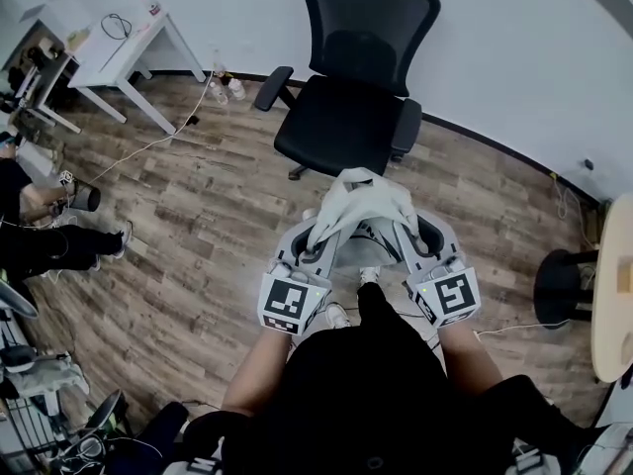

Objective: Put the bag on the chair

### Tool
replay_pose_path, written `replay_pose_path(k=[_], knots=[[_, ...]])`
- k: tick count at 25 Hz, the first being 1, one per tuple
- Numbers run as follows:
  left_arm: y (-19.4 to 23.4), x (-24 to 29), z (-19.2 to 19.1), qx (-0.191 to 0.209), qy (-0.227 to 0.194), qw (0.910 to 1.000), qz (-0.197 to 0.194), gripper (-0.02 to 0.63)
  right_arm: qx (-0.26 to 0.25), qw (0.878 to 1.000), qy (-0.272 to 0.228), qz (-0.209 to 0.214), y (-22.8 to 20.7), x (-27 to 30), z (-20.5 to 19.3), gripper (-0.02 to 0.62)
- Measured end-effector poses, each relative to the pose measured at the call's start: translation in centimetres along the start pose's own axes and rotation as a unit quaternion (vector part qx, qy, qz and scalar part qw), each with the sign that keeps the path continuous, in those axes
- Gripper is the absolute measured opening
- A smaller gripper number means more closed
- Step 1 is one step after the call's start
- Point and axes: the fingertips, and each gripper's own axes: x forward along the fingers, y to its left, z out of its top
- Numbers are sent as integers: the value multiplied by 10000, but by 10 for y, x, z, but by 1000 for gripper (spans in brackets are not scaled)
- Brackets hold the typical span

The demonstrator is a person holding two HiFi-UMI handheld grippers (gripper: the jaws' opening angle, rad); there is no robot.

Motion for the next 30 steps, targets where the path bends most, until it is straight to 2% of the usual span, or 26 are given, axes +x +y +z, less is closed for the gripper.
replay_pose_path(k=[7,17,23,30], knots=[[36,55,16,-18,90,9999,109,70,78,9998,22,176,-47,55,7,87],[49,84,17,73,-4,9996,259,71,-69,9993,-106,350,-71,75,8,87],[65,140,44,74,-125,9991,393,71,-42,9983,-191,557,-125,109,16,89],[77,168,58,203,-129,9984,508,71,-70,9974,-308,646,-151,130,23,91]])
